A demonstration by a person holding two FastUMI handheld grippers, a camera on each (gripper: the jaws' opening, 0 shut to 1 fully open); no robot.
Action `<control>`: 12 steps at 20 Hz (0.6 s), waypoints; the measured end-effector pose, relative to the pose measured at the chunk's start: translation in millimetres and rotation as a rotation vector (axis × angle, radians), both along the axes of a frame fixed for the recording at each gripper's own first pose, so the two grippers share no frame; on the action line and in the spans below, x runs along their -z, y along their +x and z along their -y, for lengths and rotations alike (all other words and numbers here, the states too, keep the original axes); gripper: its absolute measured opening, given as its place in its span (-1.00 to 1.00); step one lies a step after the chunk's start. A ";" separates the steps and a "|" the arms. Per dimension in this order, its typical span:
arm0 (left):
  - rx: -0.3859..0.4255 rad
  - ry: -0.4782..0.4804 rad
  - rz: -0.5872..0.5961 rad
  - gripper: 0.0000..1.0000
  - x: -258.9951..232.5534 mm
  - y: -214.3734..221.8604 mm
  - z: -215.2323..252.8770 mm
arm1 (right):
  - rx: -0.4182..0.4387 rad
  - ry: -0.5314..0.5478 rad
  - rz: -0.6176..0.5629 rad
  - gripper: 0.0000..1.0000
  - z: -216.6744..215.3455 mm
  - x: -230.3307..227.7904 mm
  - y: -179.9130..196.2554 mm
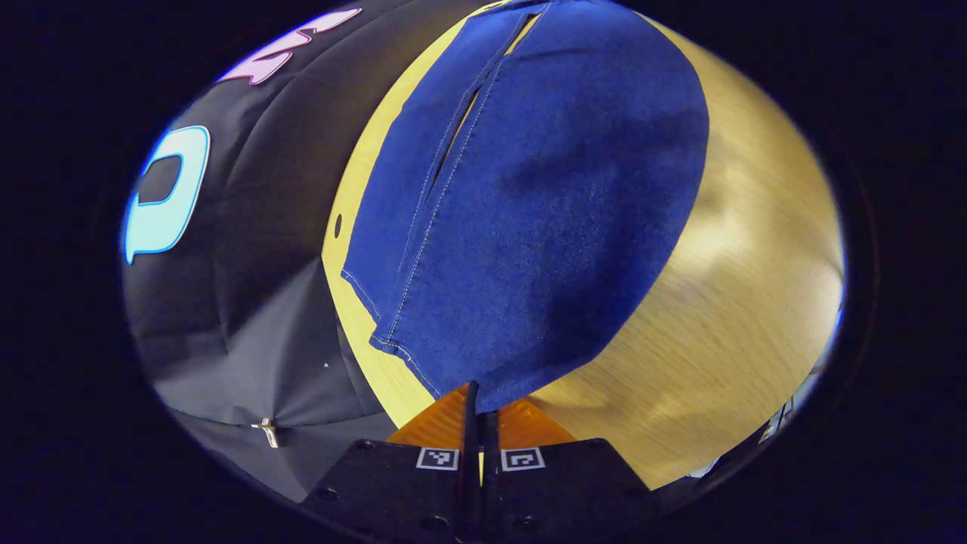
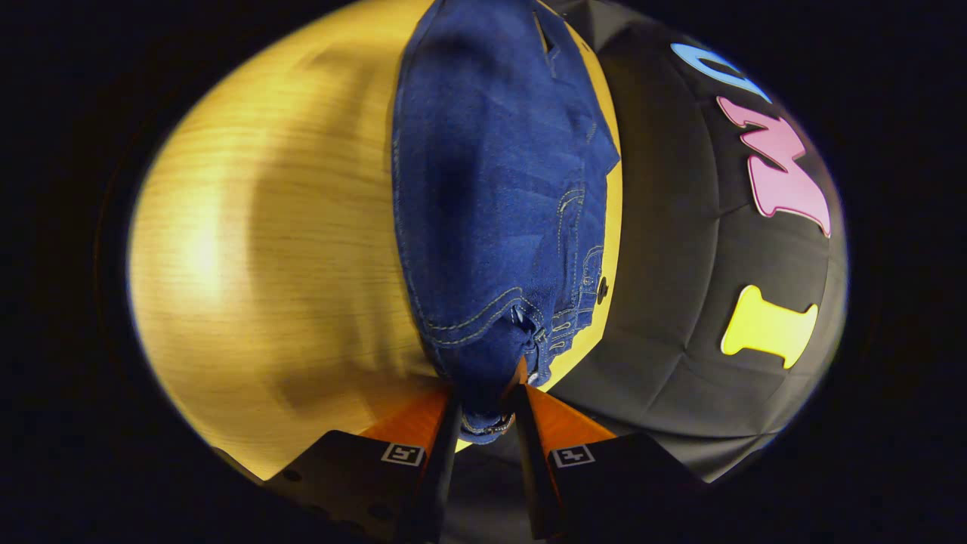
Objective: Grasp the waist and the cuffs of the jeans and fold them to make the two legs overlap; first hold the waist and fold one-third of the jeans toward the cuffs, then hold the cuffs and fold the remaining one-third in the same direction to finish folding.
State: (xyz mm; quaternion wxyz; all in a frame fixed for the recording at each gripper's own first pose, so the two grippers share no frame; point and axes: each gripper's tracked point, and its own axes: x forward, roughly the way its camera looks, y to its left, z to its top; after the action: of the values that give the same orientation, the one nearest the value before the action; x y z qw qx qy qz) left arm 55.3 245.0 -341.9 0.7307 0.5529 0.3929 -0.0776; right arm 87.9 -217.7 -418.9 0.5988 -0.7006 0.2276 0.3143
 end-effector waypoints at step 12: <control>-0.024 -0.197 -0.183 -0.88 -16.4 0.0 12.6 | 0.239 0.160 -0.149 -0.91 -6.4 -25.5 9.8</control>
State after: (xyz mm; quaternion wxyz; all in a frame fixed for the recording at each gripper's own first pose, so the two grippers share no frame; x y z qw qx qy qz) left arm 55.3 232.4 -325.5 0.7433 0.4645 0.4549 -0.1572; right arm 97.8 -211.3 -393.4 0.6675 -0.5933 0.3273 0.3089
